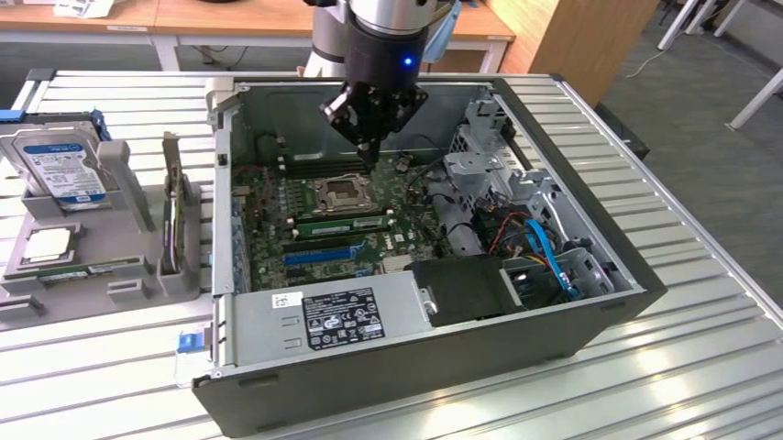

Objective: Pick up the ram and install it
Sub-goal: 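Press down the ram until it locks into place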

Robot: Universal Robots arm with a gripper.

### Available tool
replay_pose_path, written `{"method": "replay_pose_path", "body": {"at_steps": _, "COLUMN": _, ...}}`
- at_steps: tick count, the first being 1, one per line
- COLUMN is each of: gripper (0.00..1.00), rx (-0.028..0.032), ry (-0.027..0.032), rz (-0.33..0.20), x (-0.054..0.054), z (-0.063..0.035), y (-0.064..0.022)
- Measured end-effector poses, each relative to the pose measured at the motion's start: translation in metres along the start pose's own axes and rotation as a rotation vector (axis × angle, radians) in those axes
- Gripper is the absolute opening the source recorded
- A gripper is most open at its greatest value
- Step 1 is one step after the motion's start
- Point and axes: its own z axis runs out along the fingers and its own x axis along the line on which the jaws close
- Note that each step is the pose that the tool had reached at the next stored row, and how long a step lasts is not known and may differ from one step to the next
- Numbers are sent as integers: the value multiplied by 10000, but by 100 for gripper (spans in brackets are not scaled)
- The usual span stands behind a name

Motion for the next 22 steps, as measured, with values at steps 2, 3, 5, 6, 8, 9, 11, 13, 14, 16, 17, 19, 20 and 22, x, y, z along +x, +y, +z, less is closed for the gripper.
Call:
{"method": "replay_pose_path", "body": {"at_steps": 2, "gripper": 10, "rx": -18, "ry": 56, "rz": 163, "x": -1, "z": 1, "y": 0}}
{"method": "replay_pose_path", "body": {"at_steps": 3, "gripper": 10, "rx": -32, "ry": 102, "rz": 228, "x": -1, "z": 1, "y": 0}}
{"method": "replay_pose_path", "body": {"at_steps": 5, "gripper": 10, "rx": -71, "ry": 228, "rz": 361, "x": -1, "z": 1, "y": 0}}
{"method": "replay_pose_path", "body": {"at_steps": 6, "gripper": 10, "rx": -89, "ry": 288, "rz": 433, "x": -1, "z": 0, "y": 0}}
{"method": "replay_pose_path", "body": {"at_steps": 8, "gripper": 10, "rx": -111, "ry": 362, "rz": 607, "x": -1, "z": 0, "y": 0}}
{"method": "replay_pose_path", "body": {"at_steps": 9, "gripper": 10, "rx": -116, "ry": 371, "rz": 700, "x": 0, "z": 0, "y": 0}}
{"method": "replay_pose_path", "body": {"at_steps": 11, "gripper": 10, "rx": -118, "ry": 365, "rz": 868, "x": 0, "z": 1, "y": 0}}
{"method": "replay_pose_path", "body": {"at_steps": 13, "gripper": 10, "rx": -119, "ry": 352, "rz": 1089, "x": -2, "z": 2, "y": 0}}
{"method": "replay_pose_path", "body": {"at_steps": 14, "gripper": 10, "rx": -117, "ry": 346, "rz": 1208, "x": -2, "z": 2, "y": 0}}
{"method": "replay_pose_path", "body": {"at_steps": 16, "gripper": 10, "rx": -115, "ry": 336, "rz": 1417, "x": -1, "z": 1, "y": 0}}
{"method": "replay_pose_path", "body": {"at_steps": 17, "gripper": 10, "rx": -115, "ry": 329, "rz": 1538, "x": -1, "z": 1, "y": 0}}
{"method": "replay_pose_path", "body": {"at_steps": 19, "gripper": 10, "rx": -113, "ry": 318, "rz": 1760, "x": -1, "z": 1, "y": 0}}
{"method": "replay_pose_path", "body": {"at_steps": 20, "gripper": 10, "rx": -113, "ry": 313, "rz": 1851, "x": -1, "z": 1, "y": 0}}
{"method": "replay_pose_path", "body": {"at_steps": 22, "gripper": 10, "rx": -112, "ry": 301, "rz": 2056, "x": -1, "z": 1, "y": 0}}
